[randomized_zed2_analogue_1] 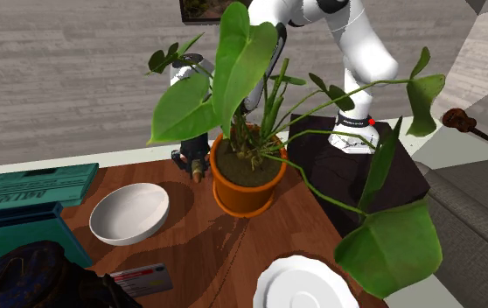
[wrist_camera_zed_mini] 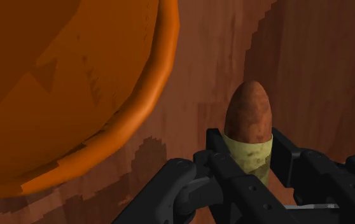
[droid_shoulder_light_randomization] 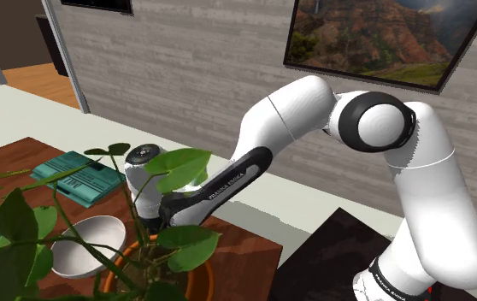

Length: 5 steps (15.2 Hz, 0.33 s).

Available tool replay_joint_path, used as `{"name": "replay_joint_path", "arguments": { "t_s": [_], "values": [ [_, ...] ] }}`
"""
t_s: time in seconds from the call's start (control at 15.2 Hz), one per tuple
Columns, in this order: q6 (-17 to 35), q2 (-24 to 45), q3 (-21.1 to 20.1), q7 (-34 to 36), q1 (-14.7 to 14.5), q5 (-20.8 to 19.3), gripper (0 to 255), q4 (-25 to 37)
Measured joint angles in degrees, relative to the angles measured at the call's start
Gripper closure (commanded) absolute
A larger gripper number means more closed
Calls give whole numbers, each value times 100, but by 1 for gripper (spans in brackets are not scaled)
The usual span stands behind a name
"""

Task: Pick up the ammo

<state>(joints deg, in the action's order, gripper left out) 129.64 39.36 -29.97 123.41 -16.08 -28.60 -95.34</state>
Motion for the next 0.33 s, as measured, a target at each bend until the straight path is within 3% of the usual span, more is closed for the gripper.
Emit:
{"name": "replay_joint_path", "arguments": {
  "t_s": [0.33],
  "values": [
    [-205,-198,-95,-83,65,121,255,21]
  ]
}}
